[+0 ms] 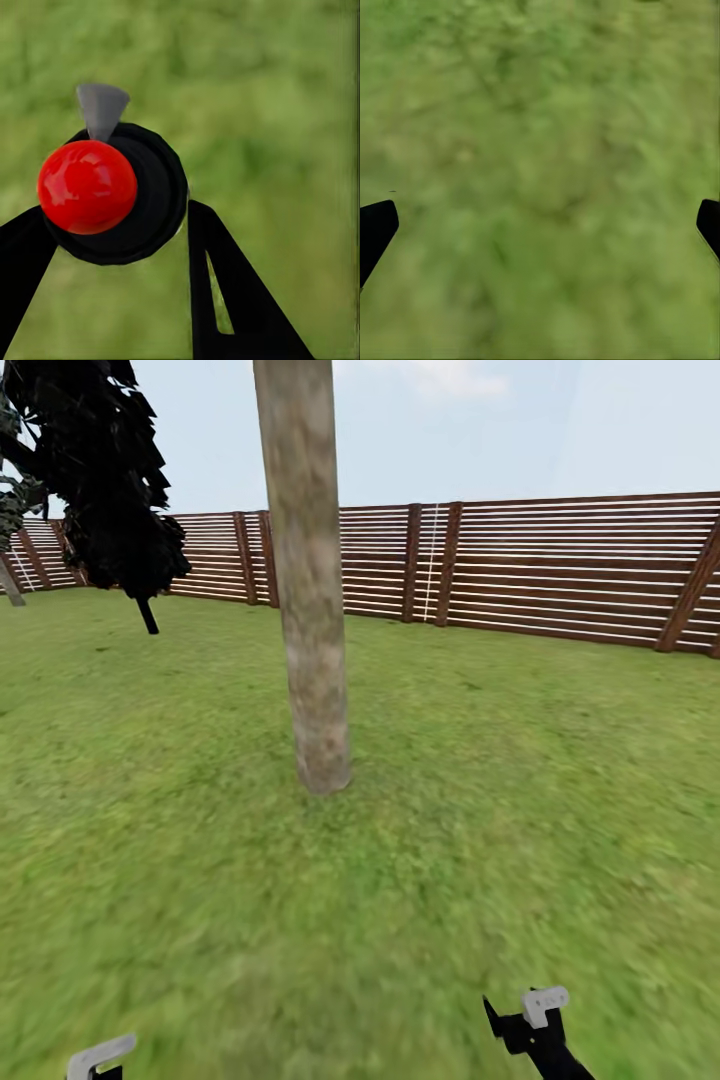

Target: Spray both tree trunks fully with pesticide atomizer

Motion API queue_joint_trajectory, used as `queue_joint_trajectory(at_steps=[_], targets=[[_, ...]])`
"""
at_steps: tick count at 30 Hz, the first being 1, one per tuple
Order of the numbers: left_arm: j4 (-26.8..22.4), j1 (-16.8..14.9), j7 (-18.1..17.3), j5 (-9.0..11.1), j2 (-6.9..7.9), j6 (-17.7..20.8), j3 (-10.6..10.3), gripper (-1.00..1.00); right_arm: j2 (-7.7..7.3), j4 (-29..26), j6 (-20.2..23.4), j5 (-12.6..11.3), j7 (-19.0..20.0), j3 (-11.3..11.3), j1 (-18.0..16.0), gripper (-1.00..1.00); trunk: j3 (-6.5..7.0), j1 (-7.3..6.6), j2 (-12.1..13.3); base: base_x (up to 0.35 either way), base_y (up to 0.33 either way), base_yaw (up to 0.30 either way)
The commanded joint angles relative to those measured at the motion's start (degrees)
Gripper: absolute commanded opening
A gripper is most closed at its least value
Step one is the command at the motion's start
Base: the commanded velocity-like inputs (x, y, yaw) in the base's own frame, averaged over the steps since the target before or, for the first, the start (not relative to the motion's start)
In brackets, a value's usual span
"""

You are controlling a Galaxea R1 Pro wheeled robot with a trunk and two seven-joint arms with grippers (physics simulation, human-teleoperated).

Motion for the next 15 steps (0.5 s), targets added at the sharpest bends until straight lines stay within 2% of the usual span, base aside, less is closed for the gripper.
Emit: queue_joint_trajectory(at_steps=[1, 15], targets=[[0.1, -0.1, 0.1, -0.6, -0.01, -0.3, 0.3, -1.0, -0.01, 0.0, -0.2, 0.3, 0.3, -0.5, 0.0, 1.0, -0.05, 0.02, 0.0, 0.341, 0.0, 0.0], [0.1, -0.1, 0.0, -0.6, -0.01, -0.2, 0.3, -1.0, -0.01, 0.0, -0.1, 0.4, 0.3, -0.5, 0.0, 1.0, -0.05, 0.02, 0.0, 0.341, 0.0, 0.0]])
